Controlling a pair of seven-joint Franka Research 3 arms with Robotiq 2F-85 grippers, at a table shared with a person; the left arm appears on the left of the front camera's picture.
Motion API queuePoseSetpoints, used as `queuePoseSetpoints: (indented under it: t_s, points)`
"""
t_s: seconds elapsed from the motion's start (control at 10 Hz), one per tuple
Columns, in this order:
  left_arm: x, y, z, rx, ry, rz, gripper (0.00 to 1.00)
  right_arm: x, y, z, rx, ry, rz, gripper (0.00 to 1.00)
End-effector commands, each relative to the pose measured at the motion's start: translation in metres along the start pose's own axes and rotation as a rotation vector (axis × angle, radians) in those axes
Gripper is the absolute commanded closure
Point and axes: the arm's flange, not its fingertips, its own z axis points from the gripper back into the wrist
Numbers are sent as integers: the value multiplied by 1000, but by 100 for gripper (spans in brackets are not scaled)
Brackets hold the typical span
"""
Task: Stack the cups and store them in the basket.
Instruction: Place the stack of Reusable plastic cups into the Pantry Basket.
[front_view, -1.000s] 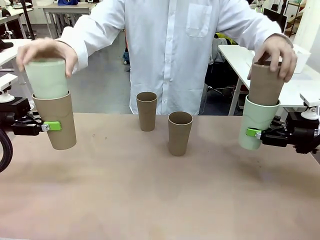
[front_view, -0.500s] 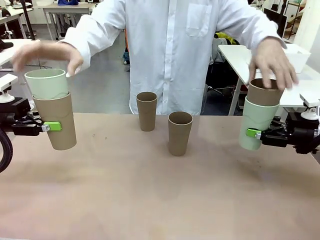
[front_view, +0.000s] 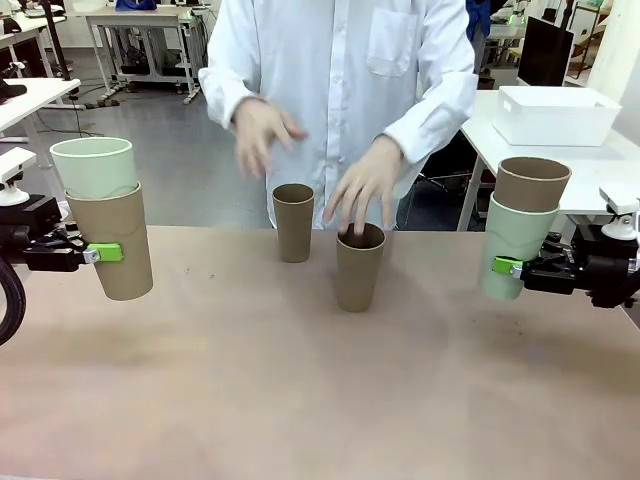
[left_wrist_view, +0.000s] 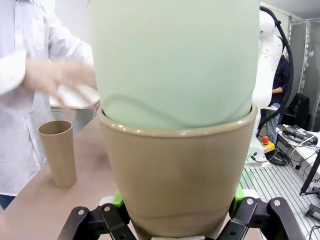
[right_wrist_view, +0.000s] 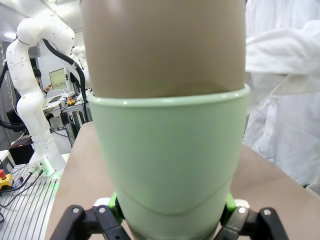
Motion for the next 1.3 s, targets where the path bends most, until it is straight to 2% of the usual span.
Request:
queuePoseSetpoints:
  t_s: [0.0, 1.2]
  points:
    - [3, -1, -1, -3, -8, -1, 14, 3, 0, 0, -2, -3, 8, 17]
    - [3, -1, -1, -3, -8, -1, 14, 3, 0, 0, -2, -3, 8, 17]
